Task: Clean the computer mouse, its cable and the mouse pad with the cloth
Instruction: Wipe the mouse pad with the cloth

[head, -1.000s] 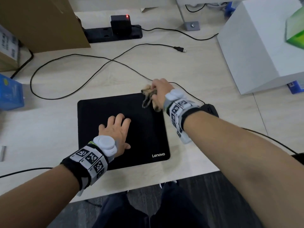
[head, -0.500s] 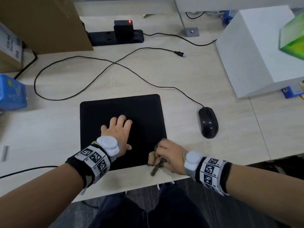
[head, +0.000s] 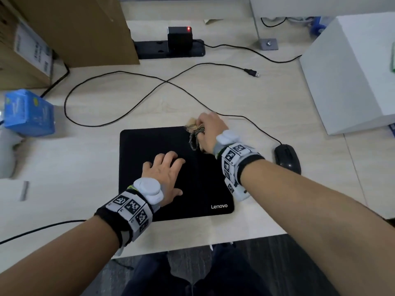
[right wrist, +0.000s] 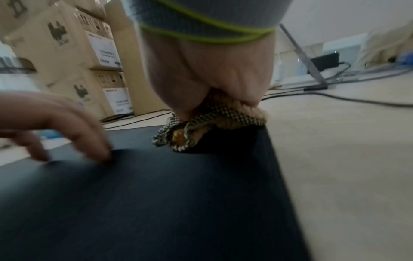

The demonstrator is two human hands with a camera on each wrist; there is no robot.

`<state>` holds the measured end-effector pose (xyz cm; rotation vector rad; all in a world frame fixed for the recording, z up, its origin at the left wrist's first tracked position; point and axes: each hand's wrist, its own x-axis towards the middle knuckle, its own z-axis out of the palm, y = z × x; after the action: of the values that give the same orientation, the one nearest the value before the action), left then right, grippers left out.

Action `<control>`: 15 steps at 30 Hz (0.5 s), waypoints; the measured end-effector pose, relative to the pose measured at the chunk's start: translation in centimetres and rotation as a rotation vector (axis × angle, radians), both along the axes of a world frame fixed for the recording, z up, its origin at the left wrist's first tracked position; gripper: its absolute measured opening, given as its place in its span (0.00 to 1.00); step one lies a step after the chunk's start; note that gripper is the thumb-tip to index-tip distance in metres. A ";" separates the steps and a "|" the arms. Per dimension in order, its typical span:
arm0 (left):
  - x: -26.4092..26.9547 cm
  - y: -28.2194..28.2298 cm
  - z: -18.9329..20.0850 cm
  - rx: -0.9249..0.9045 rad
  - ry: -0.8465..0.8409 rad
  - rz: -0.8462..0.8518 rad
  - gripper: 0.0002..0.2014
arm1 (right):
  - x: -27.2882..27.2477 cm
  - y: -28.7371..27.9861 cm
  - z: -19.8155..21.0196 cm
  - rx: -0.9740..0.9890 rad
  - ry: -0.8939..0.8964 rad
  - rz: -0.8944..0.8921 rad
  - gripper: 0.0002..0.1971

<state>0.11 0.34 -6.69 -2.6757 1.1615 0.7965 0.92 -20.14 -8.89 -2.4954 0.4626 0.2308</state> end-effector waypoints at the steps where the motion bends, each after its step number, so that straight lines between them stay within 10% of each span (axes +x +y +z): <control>1: 0.2 0.5 0.1 -0.027 0.010 0.002 0.40 | -1.1 1.0 -0.1 0.027 -0.021 0.021 0.15; 9: 1.7 5.1 0.7 -0.059 0.046 0.044 0.34 | -13.7 7.6 0.7 0.162 -0.008 0.591 0.15; 15: 1.6 5.8 0.0 -0.035 0.031 0.012 0.35 | -7.6 5.2 -0.5 0.103 0.014 0.767 0.16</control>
<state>1.70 6.10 -6.71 -2.7107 1.1778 0.8295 -6.67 -14.96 -9.36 -2.4533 -0.5130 0.5474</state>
